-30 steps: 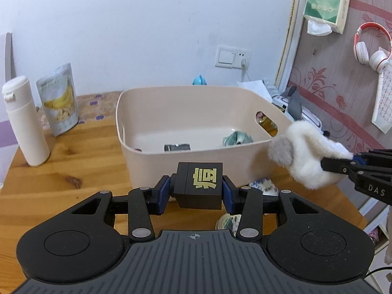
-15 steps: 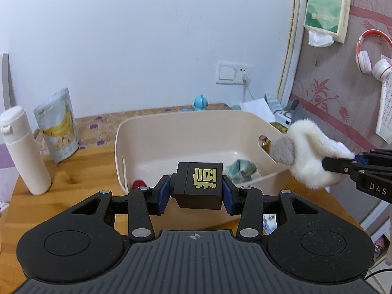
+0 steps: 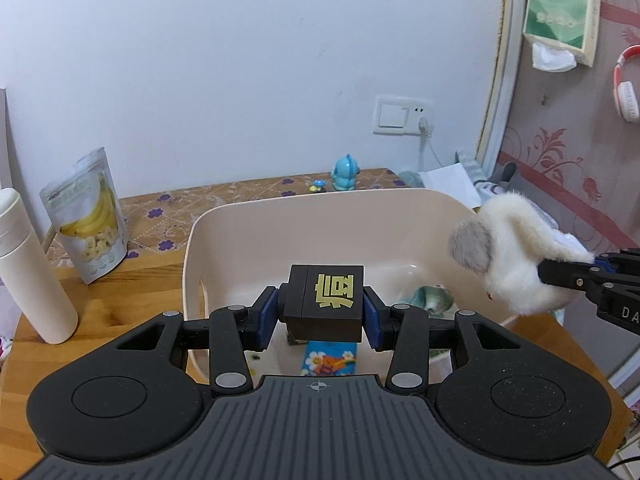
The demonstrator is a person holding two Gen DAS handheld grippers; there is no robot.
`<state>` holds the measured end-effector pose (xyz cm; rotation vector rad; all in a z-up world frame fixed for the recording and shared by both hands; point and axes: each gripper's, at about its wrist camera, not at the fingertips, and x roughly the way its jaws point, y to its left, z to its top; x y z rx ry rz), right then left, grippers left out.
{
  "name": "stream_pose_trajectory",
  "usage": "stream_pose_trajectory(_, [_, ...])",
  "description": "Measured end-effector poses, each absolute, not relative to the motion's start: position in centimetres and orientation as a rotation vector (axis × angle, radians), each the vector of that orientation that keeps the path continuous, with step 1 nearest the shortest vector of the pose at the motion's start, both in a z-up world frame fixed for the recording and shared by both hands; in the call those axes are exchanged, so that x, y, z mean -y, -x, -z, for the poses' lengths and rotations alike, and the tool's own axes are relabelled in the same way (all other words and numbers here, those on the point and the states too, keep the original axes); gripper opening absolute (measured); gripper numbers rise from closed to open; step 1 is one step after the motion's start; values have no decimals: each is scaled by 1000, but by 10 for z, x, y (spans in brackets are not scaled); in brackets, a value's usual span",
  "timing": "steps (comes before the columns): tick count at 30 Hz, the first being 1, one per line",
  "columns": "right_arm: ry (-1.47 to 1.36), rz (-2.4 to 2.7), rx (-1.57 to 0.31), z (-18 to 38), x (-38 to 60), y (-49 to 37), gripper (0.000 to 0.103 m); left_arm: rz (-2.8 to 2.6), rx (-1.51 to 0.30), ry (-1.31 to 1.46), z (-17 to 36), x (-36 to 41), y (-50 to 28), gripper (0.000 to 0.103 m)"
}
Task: Organize objects
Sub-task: 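Lift the black box and plush toy and carry them over the bin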
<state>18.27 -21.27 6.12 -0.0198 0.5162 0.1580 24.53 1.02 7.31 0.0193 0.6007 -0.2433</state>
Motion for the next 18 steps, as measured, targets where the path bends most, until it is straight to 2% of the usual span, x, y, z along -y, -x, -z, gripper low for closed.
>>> stream_pose_trajectory(18, [66, -172, -601, -35, 192, -243, 12, 196, -688, -94, -40, 3, -293, 45])
